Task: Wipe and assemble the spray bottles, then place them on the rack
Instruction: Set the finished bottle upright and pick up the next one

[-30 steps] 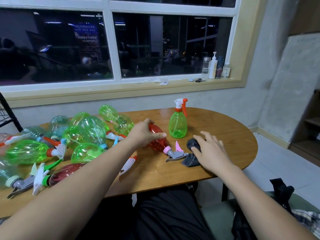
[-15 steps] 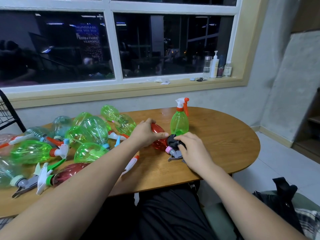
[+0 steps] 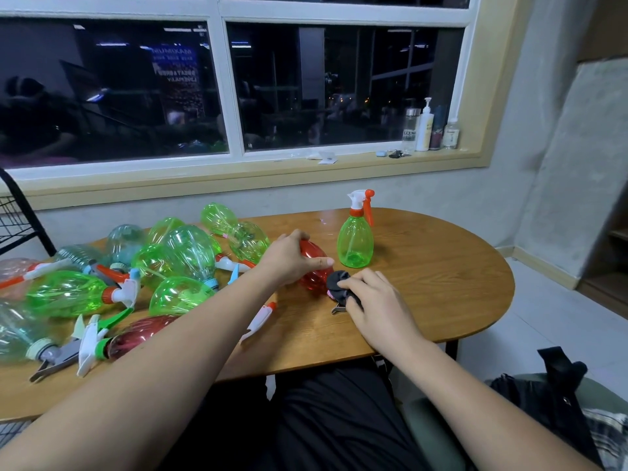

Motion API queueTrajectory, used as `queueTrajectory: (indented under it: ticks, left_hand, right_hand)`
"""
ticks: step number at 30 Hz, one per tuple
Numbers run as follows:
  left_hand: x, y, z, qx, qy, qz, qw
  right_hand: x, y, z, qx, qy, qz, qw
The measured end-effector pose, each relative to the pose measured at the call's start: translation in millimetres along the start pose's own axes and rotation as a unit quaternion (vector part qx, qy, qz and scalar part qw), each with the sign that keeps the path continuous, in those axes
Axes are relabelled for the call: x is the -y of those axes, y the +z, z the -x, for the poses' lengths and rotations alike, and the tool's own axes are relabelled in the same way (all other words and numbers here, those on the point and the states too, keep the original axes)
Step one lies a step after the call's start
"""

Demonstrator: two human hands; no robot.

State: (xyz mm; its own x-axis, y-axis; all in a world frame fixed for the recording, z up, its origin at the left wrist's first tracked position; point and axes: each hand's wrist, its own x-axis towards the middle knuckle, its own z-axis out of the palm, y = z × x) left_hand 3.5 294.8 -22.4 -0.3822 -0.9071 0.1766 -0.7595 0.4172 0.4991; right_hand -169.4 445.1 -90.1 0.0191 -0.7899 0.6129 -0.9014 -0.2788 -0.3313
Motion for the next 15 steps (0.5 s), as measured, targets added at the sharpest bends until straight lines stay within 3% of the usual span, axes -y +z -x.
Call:
queueTrajectory:
  ticks: [9,15]
  left_hand:
    - [-0.7,-3.2,-2.5,0.012,-0.004,-0.011,1.000]
    - [-0.6,-2.7,1.4,0.001,-0.002,-0.022,1.000]
  right_hand:
    - [-9.7,-7.8,3.2,0.073,-0.077,-0.031,0.994]
    - [-37.1,-22.0,1.8,0.067,-0.013,-0.023,0.997]
